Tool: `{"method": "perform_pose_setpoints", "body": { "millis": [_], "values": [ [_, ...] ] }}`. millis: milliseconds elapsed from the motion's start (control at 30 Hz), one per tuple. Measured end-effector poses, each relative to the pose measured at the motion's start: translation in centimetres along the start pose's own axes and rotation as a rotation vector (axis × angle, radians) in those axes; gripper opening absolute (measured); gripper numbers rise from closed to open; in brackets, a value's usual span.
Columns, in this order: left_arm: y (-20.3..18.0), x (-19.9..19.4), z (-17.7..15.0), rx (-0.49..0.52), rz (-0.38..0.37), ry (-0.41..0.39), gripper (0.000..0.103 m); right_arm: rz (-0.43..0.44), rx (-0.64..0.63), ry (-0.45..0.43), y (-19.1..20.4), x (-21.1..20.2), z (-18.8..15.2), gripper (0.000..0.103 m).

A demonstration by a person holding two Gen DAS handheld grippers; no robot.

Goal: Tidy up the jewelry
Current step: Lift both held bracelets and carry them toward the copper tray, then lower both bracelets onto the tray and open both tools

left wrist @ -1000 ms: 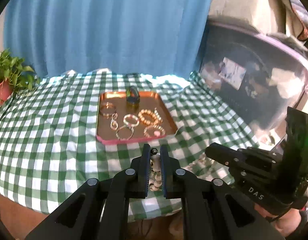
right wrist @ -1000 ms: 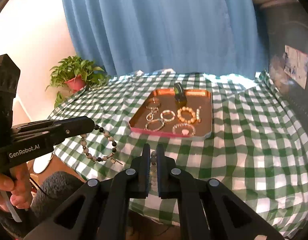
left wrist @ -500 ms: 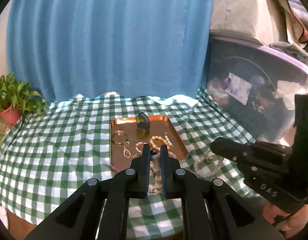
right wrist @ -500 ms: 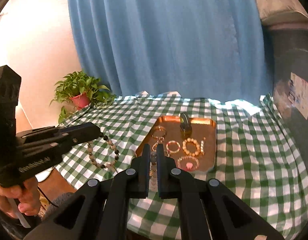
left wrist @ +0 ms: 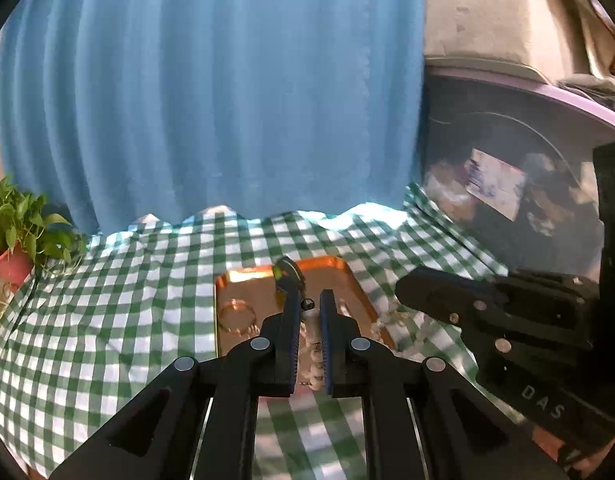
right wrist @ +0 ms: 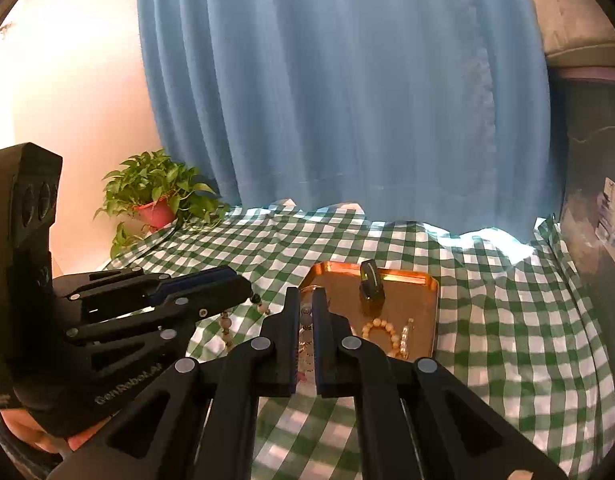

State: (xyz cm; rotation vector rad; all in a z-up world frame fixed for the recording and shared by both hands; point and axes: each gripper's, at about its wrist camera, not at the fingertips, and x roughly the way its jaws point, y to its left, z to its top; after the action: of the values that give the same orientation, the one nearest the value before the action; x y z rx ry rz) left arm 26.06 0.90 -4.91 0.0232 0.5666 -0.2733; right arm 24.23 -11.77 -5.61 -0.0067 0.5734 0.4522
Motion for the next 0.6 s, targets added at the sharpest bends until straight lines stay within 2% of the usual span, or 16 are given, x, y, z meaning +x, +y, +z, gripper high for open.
{"method": "perform_pose_setpoints", "body": {
  "millis": [133,300,333,400,500,600],
  "values": [
    [1.6,2.4,1.0,-0.037,-0.007,-0.015,0.01,-0.003,0.023,0.003,-1.6,2.0,0.4,0.005],
    [5.2,4.7,2.5,-0.154,-0.04,-0.04,0.01,-0.005,0.051,0.001,-4.2,4.6,1.2,0.005],
    [6.2,5.3,2.9,-0.207,-0.088,-0.046,0.01,0.0,0.052,0.0,-4.6,5.1,1.3,0.005],
    [7.6,6.4,3.3,-0.275,-0.124,-0.048,0.01,0.007,0.063,-0.001,-5.5,6.3,1.7,0.005],
    [8.9,9.1,3.6,-0.33,-0.223,-0.037,0.01,0.048,0.082,-0.001,-6.6,8.2,2.3,0.005],
    [9.7,13.4,3.2,-0.352,-0.256,0.009,0.01,0.049,0.079,0.008,-7.9,10.6,2.7,0.005]
  ]
}}
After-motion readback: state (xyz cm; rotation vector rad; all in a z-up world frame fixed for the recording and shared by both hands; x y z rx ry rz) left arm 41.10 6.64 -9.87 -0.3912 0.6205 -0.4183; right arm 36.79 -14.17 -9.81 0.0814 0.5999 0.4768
